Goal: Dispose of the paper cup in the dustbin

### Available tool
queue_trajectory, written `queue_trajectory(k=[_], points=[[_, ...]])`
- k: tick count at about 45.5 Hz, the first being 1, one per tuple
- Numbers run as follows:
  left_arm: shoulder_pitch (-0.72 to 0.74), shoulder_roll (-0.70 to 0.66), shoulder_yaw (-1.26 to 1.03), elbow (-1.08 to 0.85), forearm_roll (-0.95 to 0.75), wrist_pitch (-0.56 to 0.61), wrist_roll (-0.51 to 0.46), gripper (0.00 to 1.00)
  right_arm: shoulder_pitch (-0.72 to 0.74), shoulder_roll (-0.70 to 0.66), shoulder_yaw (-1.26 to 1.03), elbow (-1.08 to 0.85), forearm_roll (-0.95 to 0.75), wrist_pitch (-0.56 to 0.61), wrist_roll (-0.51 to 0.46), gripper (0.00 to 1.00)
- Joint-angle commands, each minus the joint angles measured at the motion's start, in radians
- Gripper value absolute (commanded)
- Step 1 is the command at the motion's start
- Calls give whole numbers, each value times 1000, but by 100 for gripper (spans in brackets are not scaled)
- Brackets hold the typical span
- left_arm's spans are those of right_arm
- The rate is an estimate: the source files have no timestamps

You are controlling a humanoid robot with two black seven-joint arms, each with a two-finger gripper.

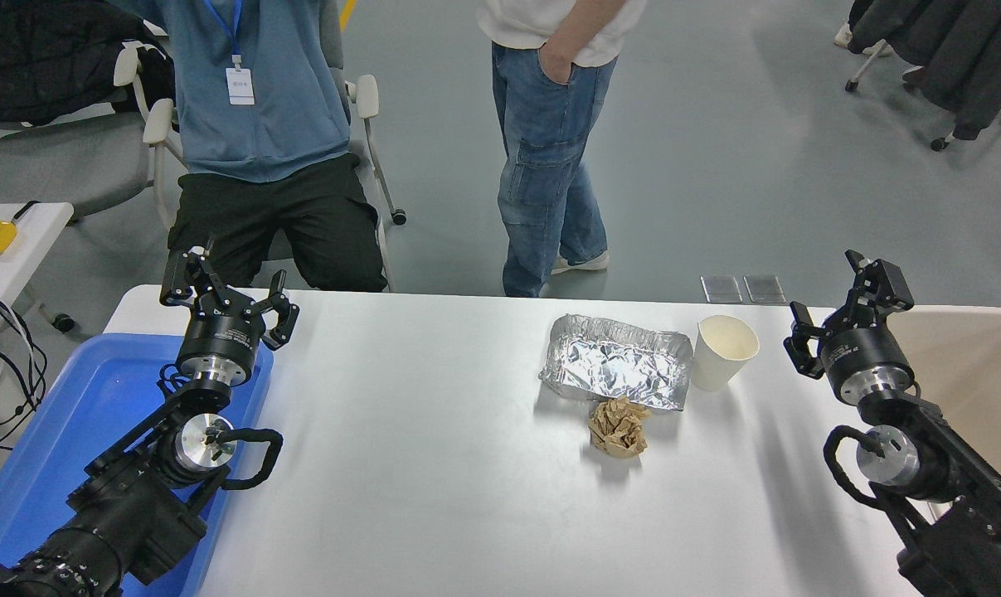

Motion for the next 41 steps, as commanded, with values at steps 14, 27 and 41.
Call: queue_trajectory(k=[14,27,41], points=[[0,0,0,0,0,1,0,100,3,2,-1,-1,0,0,0,100],[0,0,0,0,0,0,0,100,4,4,0,-4,2,6,-2,100],[0,0,0,0,0,0,0,100,26,5,-3,-12,2,-8,-2,100]])
